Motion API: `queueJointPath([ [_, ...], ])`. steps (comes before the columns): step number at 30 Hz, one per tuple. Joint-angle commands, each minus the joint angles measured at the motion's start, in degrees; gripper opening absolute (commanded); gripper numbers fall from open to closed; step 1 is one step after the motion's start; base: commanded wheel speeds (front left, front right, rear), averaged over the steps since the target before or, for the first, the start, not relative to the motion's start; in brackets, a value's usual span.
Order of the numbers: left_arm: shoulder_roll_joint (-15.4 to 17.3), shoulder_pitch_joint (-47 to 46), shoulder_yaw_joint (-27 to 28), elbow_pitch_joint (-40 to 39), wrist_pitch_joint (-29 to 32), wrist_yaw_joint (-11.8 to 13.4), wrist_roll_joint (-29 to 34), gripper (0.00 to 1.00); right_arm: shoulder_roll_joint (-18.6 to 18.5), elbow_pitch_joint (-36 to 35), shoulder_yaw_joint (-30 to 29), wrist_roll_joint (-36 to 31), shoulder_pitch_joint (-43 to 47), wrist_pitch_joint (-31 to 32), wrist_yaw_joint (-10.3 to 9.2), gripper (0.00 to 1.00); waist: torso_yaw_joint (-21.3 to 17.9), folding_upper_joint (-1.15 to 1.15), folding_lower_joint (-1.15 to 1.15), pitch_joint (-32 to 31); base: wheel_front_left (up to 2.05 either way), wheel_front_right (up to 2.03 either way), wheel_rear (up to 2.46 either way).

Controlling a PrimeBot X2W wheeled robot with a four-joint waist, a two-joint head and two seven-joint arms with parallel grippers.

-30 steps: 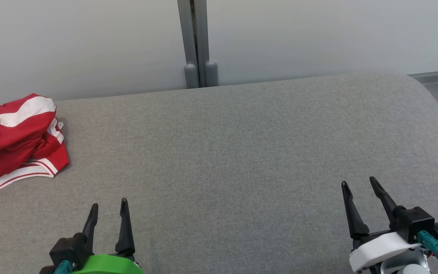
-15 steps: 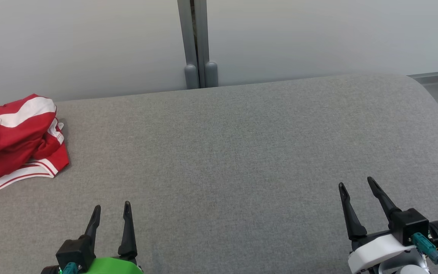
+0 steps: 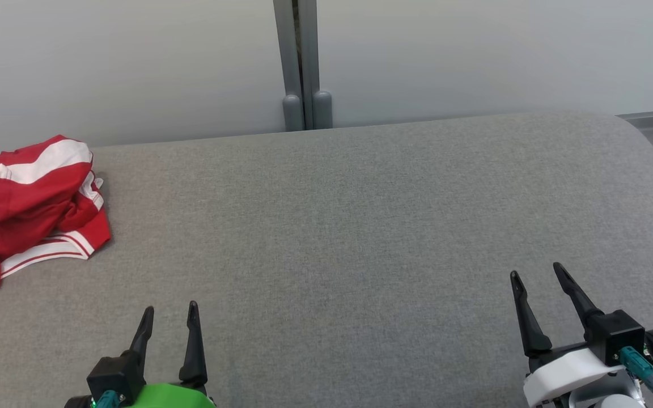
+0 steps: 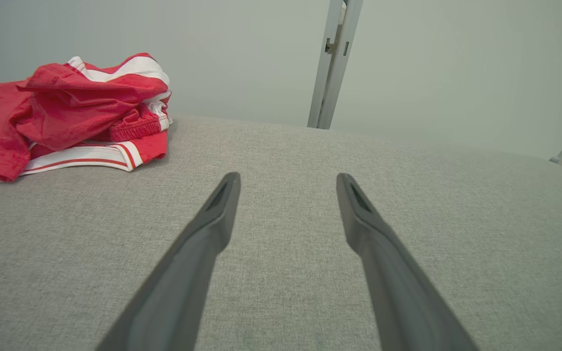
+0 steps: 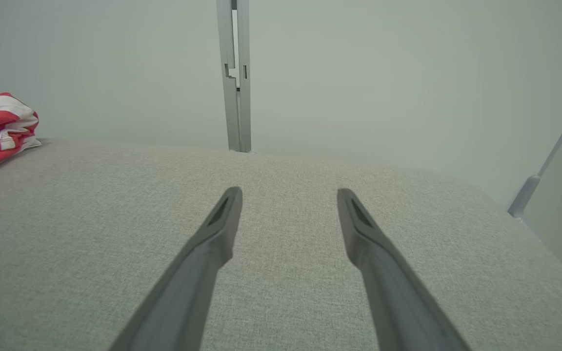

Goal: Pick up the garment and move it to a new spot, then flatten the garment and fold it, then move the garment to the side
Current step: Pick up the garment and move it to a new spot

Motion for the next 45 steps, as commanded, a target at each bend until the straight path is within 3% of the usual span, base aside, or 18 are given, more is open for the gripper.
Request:
queueJointPath([
  [1,0.4,-0.6,-0.1,-0.1,0.0,0.2,-0.6,1.00,-0.3,-0.4,-0.4,-0.4,0.9,-0.1,0.00,1.00,1.2,0.00,0.00,0.0,0.00,0.00,0.00],
  [14,0.4,-0.9,1.1,-1.2,0.0,0.4,1.2,1.00,-0.3,-0.3,-0.3,0.3,0.9,-0.1,-0.01,1.00,14.8,0.00,0.00,-0.1,0.00,0.00,0.00],
  [22,0.4,0.5,3.0,-1.5,0.0,0.0,1.8,1.00,-0.3,0.1,1.0,0.9,0.4,-0.1,-0.02,1.00,20.0,0.00,0.00,-0.3,0.00,0.00,0.00],
  [38,0.3,0.4,4.9,-2.7,0.0,0.0,2.5,1.00,-0.3,-0.1,1.4,0.5,0.4,-0.1,-0.02,1.00,20.7,0.00,0.00,0.0,0.00,0.00,0.00],
  [45,1.6,-3.6,9.5,-6.4,0.0,-1.0,3.6,1.00,-0.3,-0.6,1.0,-0.5,0.3,-0.1,-0.02,1.00,19.4,0.00,0.00,1.4,0.00,0.00,0.00],
])
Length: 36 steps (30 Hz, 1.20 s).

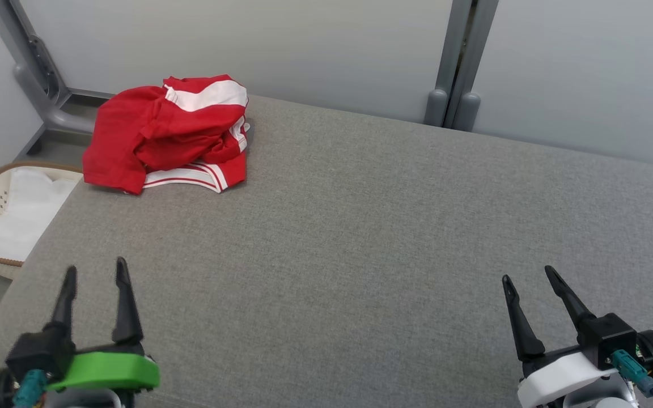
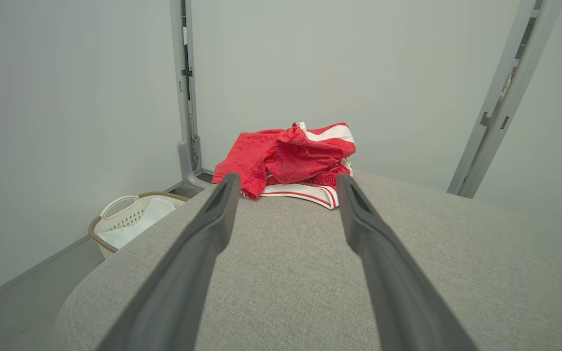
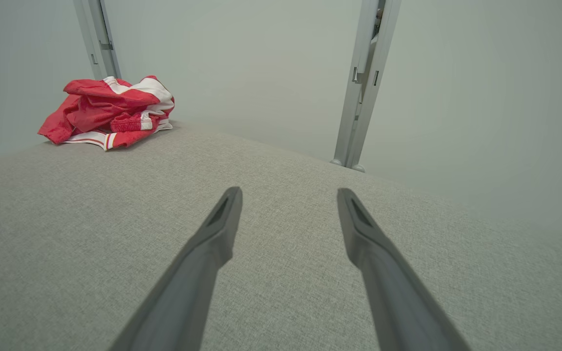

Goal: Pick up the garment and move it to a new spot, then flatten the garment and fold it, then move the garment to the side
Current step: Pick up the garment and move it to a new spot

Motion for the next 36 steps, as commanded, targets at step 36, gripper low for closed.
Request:
queueJointPath([
  [36,20.8,-54.8,-4.0,44.7,12.9,-3.2,-12.2,1.00,-0.2,-8.3,1.6,-12.0,-12.2,-0.1,-0.06,1.00,-13.1,0.00,0.00,30.5,0.00,0.00,0.00],
])
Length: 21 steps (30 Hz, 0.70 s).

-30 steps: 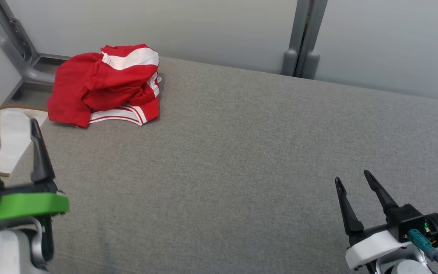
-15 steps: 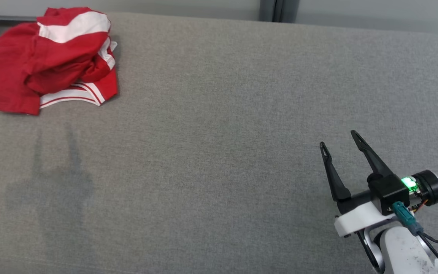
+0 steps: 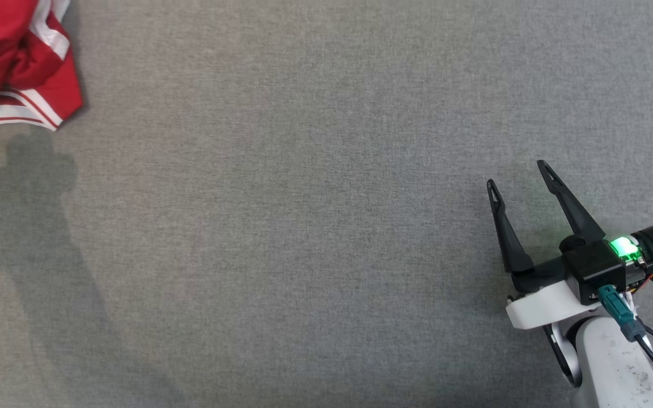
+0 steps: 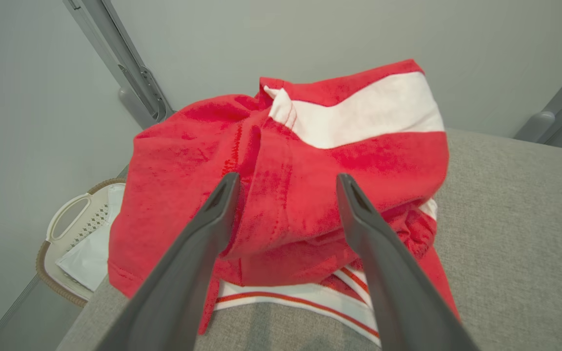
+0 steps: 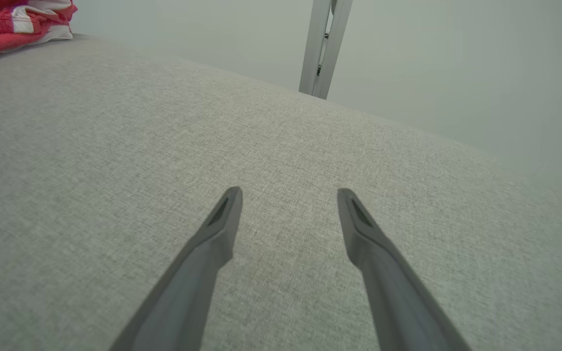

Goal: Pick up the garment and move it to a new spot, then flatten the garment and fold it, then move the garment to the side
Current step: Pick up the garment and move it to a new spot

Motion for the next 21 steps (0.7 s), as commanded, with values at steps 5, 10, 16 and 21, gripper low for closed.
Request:
queueJointPath([
  [5,1.0,-2.3,-1.9,3.4,-0.9,-0.2,-1.5,1.00,-0.2,-0.5,0.0,0.1,-0.8,-0.1,-0.06,1.00,-1.6,0.00,-0.01,3.3,0.00,0.00,0.00],
  [10,0.8,-3.4,-4.2,4.9,-1.4,-0.2,-3.5,0.78,-0.2,-0.5,-0.2,0.1,-1.0,-0.1,-0.06,1.00,-1.7,0.00,-0.01,3.9,0.00,0.00,0.00],
  [16,1.5,-4.1,-6.7,6.6,-1.6,-0.2,-5.9,0.00,-0.2,0.1,0.1,0.4,-1.3,-0.1,-0.06,1.00,-2.2,0.00,-0.01,3.9,0.00,0.00,0.00],
  [21,2.7,-4.4,-7.4,8.2,-4.6,-0.2,-6.6,0.00,-0.2,0.8,-0.2,1.1,-1.4,-0.1,-0.06,1.00,-2.6,0.00,-0.01,2.6,0.00,0.00,0.00],
])
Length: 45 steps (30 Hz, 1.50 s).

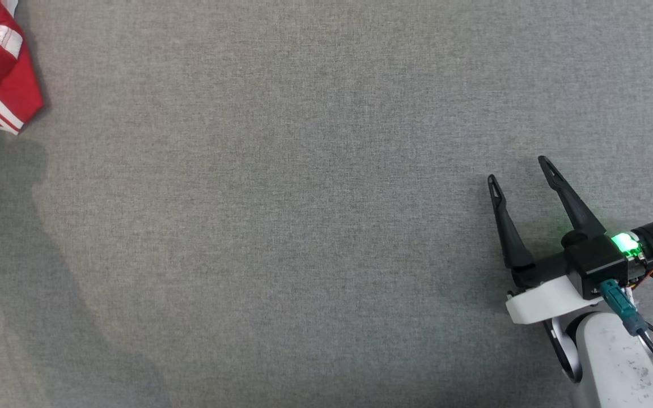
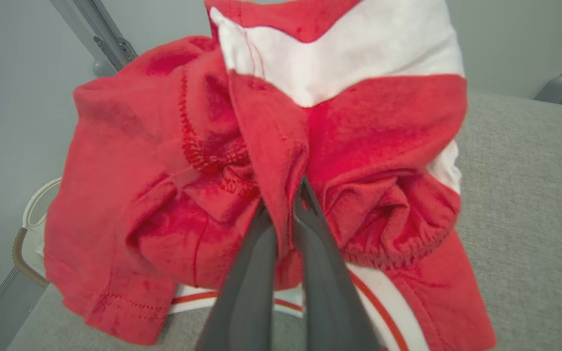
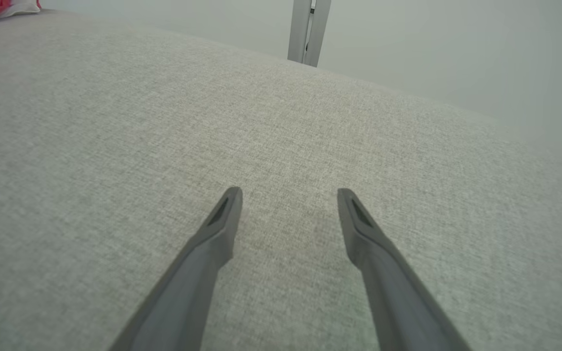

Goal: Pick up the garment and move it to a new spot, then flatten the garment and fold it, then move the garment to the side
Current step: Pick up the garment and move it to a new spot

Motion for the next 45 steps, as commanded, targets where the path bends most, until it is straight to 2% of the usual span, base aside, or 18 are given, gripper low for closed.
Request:
queueJointPath([
  [1,1.0,-1.0,-0.6,0.6,-0.9,-0.1,-0.5,0.00,-0.2,0.5,0.1,0.8,-0.5,-0.1,-0.06,1.00,-0.3,-0.01,0.00,-1.7,0.00,0.00,0.00],
  [7,3.9,-1.7,-3.1,0.1,-2.5,-0.1,0.1,0.00,-0.2,1.9,0.9,2.9,0.0,-0.1,-0.06,1.00,-1.0,-0.01,0.00,-6.6,0.00,0.00,0.00],
  [14,7.7,-3.6,-8.3,-4.1,-2.8,-0.1,1.4,0.00,-0.2,3.9,1.9,6.1,1.8,-0.1,-0.06,1.00,-2.5,-0.01,0.00,-14.1,0.00,0.00,0.00],
  [25,9.1,-4.4,-19.9,-17.8,1.0,-0.1,-1.7,0.00,-0.2,5.8,1.4,10.1,5.3,-0.1,-0.06,1.00,-6.9,-0.01,0.00,-23.9,0.00,0.00,0.00],
  [31,3.9,-2.8,-23.0,-24.6,1.8,-0.1,-5.4,0.00,-0.2,6.3,-0.3,11.1,7.4,-0.1,-0.06,1.00,-9.8,-0.01,0.00,-27.0,0.00,0.00,0.00],
  [38,-6.4,2.6,-25.6,-29.6,-0.2,0.8,-8.4,0.00,-0.2,6.4,-2.2,10.9,9.2,-0.1,-0.06,1.00,-12.8,-0.01,0.00,-27.7,0.00,0.00,0.00],
  [42,-12.1,8.1,-25.6,-29.1,-4.3,2.3,-10.9,0.00,-0.2,6.6,-2.1,11.3,8.8,-0.1,-0.06,1.00,-14.4,-0.01,0.00,-27.0,0.00,0.00,0.00],
  [45,-15.2,12.8,-27.2,-26.8,-6.2,2.3,-11.0,0.00,-0.2,6.4,-1.8,11.8,8.1,-0.1,-0.06,1.00,-15.5,-0.01,0.00,-26.2,0.00,0.00,0.00],
])
